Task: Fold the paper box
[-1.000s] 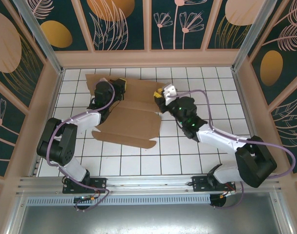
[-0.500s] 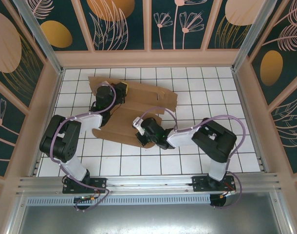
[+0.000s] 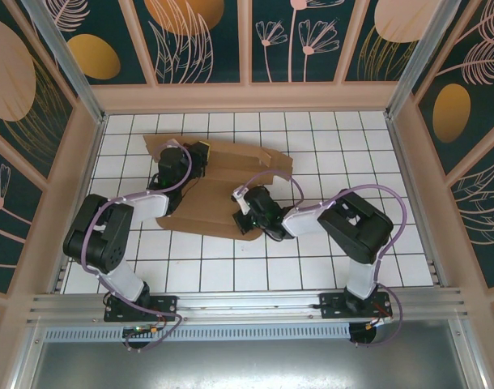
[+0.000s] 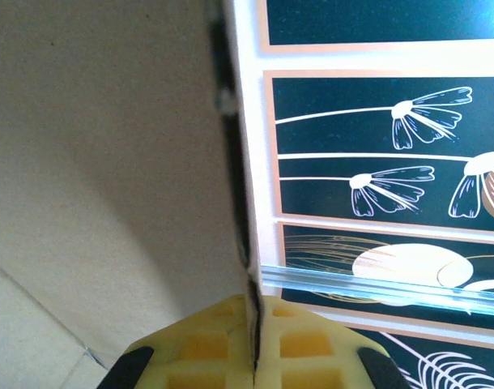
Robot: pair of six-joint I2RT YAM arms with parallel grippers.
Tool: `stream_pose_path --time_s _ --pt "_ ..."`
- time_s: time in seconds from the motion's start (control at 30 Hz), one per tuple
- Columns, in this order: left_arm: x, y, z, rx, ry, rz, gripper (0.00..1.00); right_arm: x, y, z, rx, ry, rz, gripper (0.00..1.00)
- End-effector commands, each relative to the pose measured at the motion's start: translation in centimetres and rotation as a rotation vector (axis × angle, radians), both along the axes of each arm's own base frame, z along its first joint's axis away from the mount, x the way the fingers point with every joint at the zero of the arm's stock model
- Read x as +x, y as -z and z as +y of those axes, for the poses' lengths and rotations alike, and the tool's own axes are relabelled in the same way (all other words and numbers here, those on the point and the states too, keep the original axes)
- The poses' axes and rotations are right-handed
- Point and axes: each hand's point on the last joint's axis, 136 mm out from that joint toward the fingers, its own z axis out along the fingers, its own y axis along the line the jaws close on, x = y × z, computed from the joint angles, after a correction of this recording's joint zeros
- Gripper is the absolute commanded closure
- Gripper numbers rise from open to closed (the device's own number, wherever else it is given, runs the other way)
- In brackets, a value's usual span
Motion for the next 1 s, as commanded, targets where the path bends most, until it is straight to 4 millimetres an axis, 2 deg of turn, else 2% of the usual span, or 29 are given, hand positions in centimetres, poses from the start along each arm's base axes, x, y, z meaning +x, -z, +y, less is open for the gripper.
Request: stream_pose_path --time_s 0.0,0.07,0.1,0.2,0.3,0.33,0.4,0.47,0.5,0.57,0.6,0.67,0.73,0.87,0.97 --pt "0.3 0.7 1.0 0.089 -0.034 -0.055 1.00 0.0 -1.2 -0.1 0.035 -0.011 0.049 1.00" --pt "0.4 0.3 1.5 0.097 -0.064 -0.099 1.00 0.4 -2.3 0.1 0.081 -0.024 0.069 1.00" --pt "0.6 0.8 1.6 0.096 -0.072 -0.105 1.00 0.5 -2.8 0.1 0.100 -0.033 0.075 1.00" --pt "1.0 1.0 1.3 0.087 -0.070 -0.136 1.00 1.0 -6.1 0.5 0.159 -0.070 0.046 0.97" --pt "1.1 0.4 1.2 0.070 -0.063 -0.180 1.00 2.2 -11.9 -0.2 0.247 -0.053 -0.052 0.90" --pt "1.0 0.2 1.2 0.060 -0.064 -0.196 1.00 2.8 -14.4 -0.9 0.288 -0.039 -0.105 0.88" --pt "0.7 -0.2 1.3 0.051 -0.065 -0.226 1.00 3.8 -19.1 -3.0 0.369 0.010 -0.215 0.85" --pt "0.4 -0.4 1.4 0.050 -0.068 -0.240 1.00 5.0 -23.6 -6.6 0.447 0.093 -0.345 0.79" --pt "0.3 -0.3 1.5 0.050 -0.069 -0.235 1.00 5.9 -25.2 -8.9 0.475 0.158 -0.401 0.77" --pt "0.3 -0.2 1.3 0.046 -0.058 -0.233 1.00 8.6 -26.6 -13.8 0.477 0.314 -0.464 0.75" --pt "0.4 0.0 1.2 0.041 -0.054 -0.227 1.00 10.4 -26.5 -16.3 0.453 0.397 -0.470 0.75" --pt "0.4 0.2 1.0 0.026 -0.047 -0.220 1.00 13.2 -24.8 -19.9 0.373 0.503 -0.473 0.78" --pt "0.5 0.3 0.9 0.018 -0.042 -0.218 1.00 15.5 -22.1 -21.5 0.284 0.516 -0.456 0.80" --pt "0.6 0.6 0.7 0.008 -0.036 -0.206 1.00 17.1 -16.0 -20.6 0.093 0.313 -0.469 0.77" --pt "0.7 0.7 0.5 0.006 -0.030 -0.197 1.00 18.0 -13.0 -20.1 0.022 0.202 -0.445 0.78"
